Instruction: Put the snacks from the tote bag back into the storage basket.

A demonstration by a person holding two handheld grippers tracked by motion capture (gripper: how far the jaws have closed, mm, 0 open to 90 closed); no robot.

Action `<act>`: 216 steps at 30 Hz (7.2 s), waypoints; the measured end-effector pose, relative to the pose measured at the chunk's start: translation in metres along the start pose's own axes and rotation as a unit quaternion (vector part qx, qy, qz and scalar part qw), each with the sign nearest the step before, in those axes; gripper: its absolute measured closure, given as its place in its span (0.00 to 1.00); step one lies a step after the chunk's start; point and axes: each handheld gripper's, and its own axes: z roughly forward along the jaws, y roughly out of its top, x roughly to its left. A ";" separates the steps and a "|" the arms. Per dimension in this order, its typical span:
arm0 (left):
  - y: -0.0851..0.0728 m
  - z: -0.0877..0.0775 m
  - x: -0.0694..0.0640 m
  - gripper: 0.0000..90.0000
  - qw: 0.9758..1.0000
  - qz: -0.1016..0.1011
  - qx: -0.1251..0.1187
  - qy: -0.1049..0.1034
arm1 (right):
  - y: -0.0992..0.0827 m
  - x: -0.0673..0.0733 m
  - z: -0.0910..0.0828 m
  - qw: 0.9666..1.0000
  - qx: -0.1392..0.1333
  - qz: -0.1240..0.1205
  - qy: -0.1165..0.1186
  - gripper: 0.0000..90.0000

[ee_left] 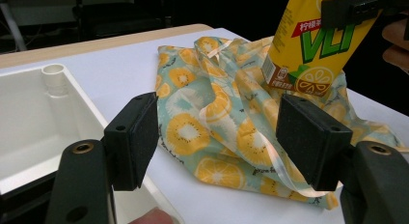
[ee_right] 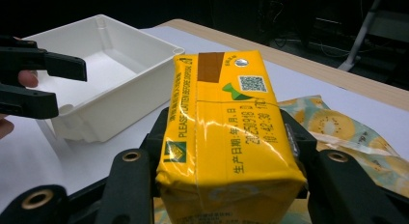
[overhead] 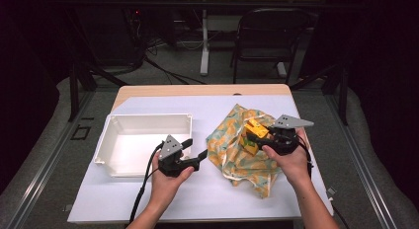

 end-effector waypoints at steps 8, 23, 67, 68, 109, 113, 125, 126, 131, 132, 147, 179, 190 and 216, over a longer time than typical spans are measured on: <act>-0.003 0.005 -0.011 0.29 1.000 0.010 0.001 -0.015 | 0.004 0.015 0.005 1.000 -0.002 -0.001 0.015 0.57; -0.006 0.011 -0.025 0.08 0.999 0.020 0.030 -0.021 | 0.007 0.039 0.013 0.999 0.001 0.004 0.039 0.57; -0.012 0.028 -0.056 0.19 0.999 0.028 0.017 -0.007 | 0.008 0.090 0.036 0.997 0.010 0.012 0.076 0.56; -0.012 0.027 -0.056 0.19 1.000 0.025 0.017 -0.007 | 0.008 0.091 0.036 0.997 0.012 0.010 0.076 0.56; -0.009 0.012 -0.041 0.36 1.000 -0.004 0.000 0.028 | 0.011 0.076 0.018 0.994 -0.045 0.028 0.100 0.24; -0.008 0.008 -0.035 0.36 0.999 -0.012 -0.004 0.034 | 0.011 0.071 0.013 0.993 -0.054 0.033 0.096 0.24; -0.003 -0.006 -0.020 0.35 0.998 -0.021 -0.019 0.050 | -0.001 0.057 0.009 0.997 -0.042 0.027 0.056 0.23; -0.003 -0.008 -0.018 0.35 0.998 -0.024 -0.022 0.051 | -0.003 0.057 0.009 0.997 -0.041 0.027 0.052 0.23; -0.001 -0.016 -0.011 0.35 0.997 -0.027 -0.033 0.060 | -0.015 0.050 0.008 0.998 -0.030 0.035 0.034 0.23; 0.000 -0.017 -0.010 0.35 0.997 -0.028 -0.035 0.062 | -0.017 0.049 0.007 0.998 -0.027 0.036 0.034 0.24; 0.004 -0.036 0.011 0.35 0.993 -0.045 -0.053 0.091 | -0.043 0.034 -0.010 0.999 -0.015 0.049 -0.004 0.25; -0.035 -0.024 0.050 0.35 0.978 -0.092 -0.039 0.182 | -0.065 0.023 -0.015 0.998 -0.003 0.059 -0.029 0.27; -0.052 -0.021 0.046 0.35 0.968 -0.100 -0.018 0.228 | -0.069 0.020 -0.013 0.997 0.001 0.064 -0.034 0.27; -0.064 -0.006 0.052 0.35 0.963 -0.097 0.024 0.250 | -0.077 0.015 -0.007 0.997 0.009 0.069 -0.043 0.28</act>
